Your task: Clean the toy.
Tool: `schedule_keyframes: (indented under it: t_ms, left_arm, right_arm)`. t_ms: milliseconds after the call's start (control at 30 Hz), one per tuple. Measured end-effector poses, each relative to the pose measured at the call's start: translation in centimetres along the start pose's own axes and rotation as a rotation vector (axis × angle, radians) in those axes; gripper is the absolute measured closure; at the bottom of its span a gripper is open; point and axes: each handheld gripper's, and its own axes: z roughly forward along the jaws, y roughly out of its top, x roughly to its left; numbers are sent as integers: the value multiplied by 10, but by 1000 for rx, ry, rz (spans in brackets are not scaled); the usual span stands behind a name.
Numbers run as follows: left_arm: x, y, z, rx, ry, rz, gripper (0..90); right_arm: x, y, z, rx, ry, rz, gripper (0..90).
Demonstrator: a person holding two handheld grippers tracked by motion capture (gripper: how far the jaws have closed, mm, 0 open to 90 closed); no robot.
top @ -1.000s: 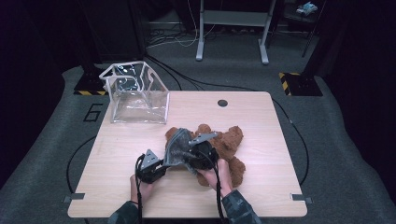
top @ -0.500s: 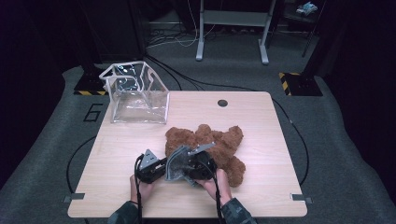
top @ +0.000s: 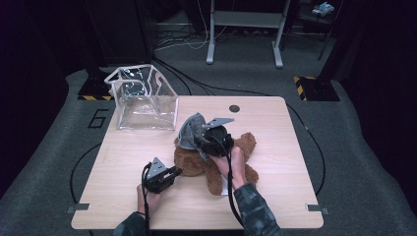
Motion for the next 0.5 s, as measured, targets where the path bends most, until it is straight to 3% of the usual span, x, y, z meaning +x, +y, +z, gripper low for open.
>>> schedule_keyframes:
  t_ms: [67, 100, 233, 500]
  left_arm:
    - [1, 0, -1, 9, -8, 3, 786]
    - [0, 0, -1, 8, -8, 0, 786]
    - [0, 0, 0, 4, 1, 0, 787]
    - [-1, 0, 0, -1, 3, 9, 791]
  right_arm:
    - [-1, 3, 6, 4, -5, -5, 762]
    - [-2, 4, 18, 31, -13, -3, 762]
    - [-1, -4, 38, 66, 12, 29, 765]
    - [8, -18, 28, 54, 59, 13, 766]
